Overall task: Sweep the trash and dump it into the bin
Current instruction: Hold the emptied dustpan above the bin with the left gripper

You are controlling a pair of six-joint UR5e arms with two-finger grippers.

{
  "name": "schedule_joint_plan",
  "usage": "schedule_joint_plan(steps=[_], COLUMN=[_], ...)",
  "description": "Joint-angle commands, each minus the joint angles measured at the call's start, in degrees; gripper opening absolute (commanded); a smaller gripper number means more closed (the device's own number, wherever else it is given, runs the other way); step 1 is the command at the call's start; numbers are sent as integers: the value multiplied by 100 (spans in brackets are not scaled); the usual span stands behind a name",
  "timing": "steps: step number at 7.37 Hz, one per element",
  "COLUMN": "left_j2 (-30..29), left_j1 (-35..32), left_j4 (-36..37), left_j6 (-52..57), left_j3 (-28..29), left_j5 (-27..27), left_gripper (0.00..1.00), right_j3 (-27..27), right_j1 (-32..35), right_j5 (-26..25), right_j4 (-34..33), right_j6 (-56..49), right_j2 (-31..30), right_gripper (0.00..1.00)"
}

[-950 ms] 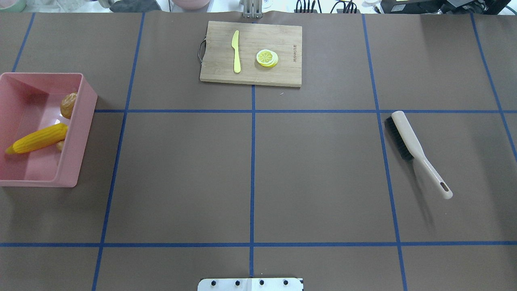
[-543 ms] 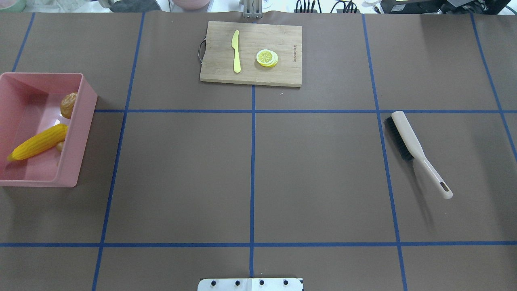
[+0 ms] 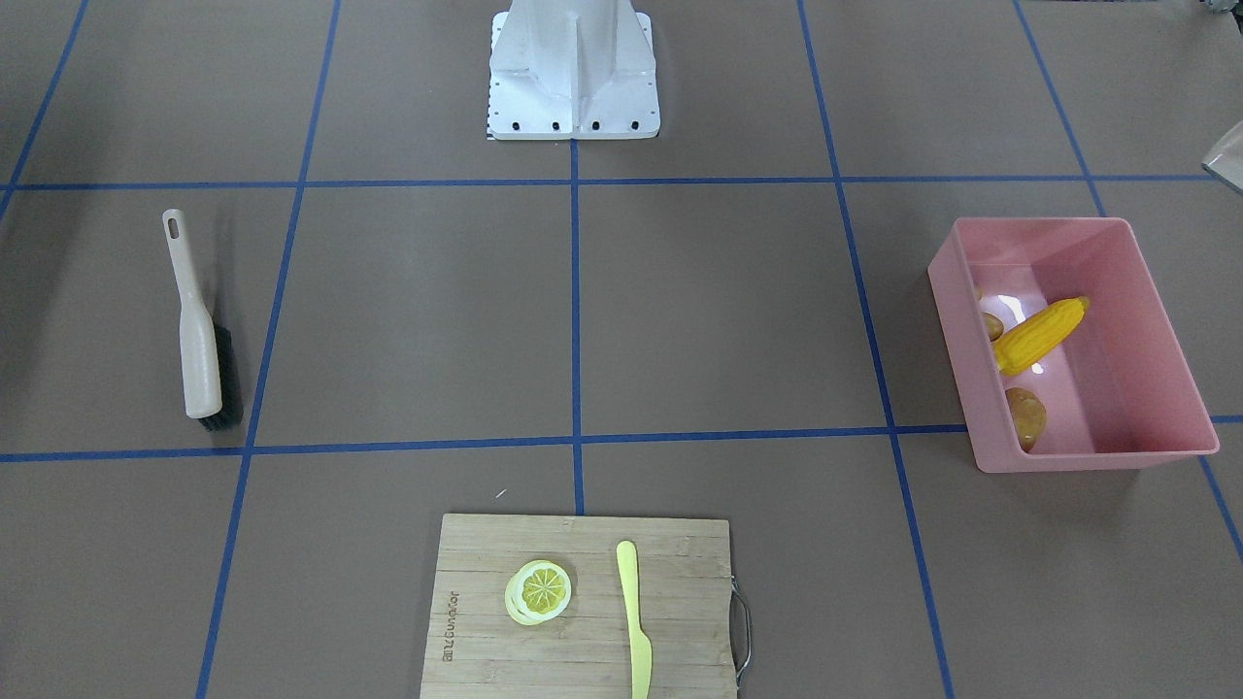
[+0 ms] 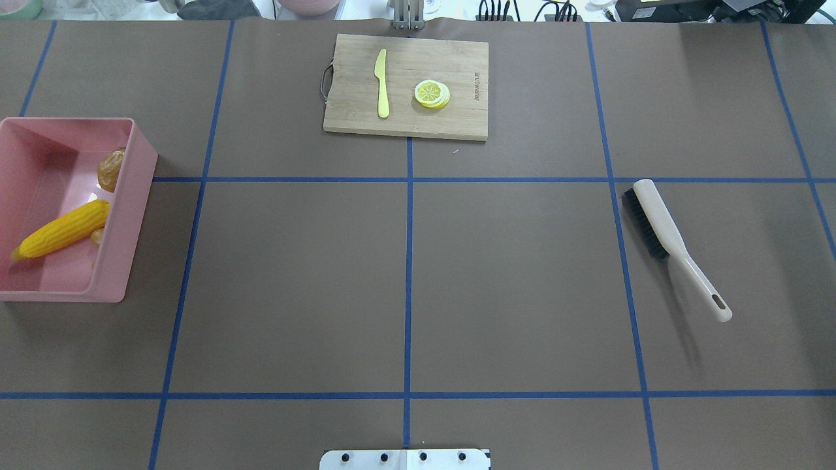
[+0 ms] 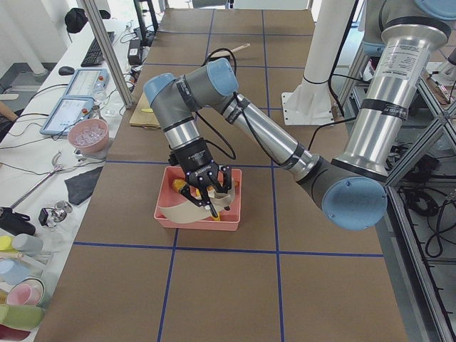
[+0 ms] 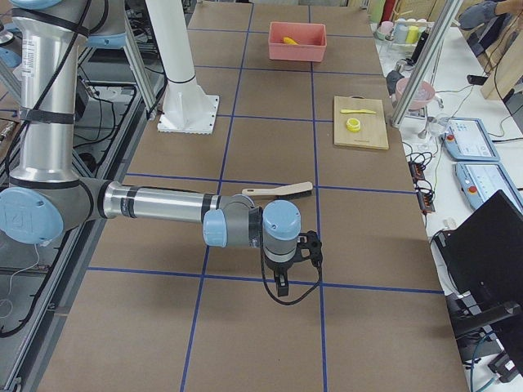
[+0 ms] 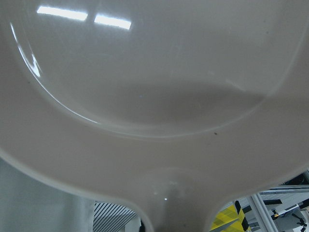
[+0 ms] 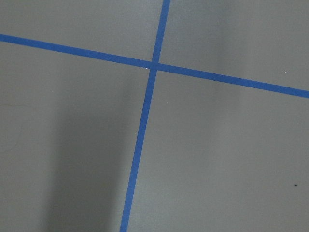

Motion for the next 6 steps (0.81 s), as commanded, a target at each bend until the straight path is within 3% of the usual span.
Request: schedule_joint_plan(steps=[1,4,6], left_j2=[-397,-644,-732], left_j1=[-91,14,189], left_j4=[78,-53,-377], left_j6=[-1285,-2703,-2918], left_j3=[-29,-11,-186], left_j5=[-554,-1967,-2462], left_gripper=[0,0,0], right_j3=[0,0,0], right_j1=[0,0,0], right_j5=[5,5,5], right_j4=[0,0,0], right_j6=[0,0,9], right_j2=[0,0,0], right_gripper=[100,100,100])
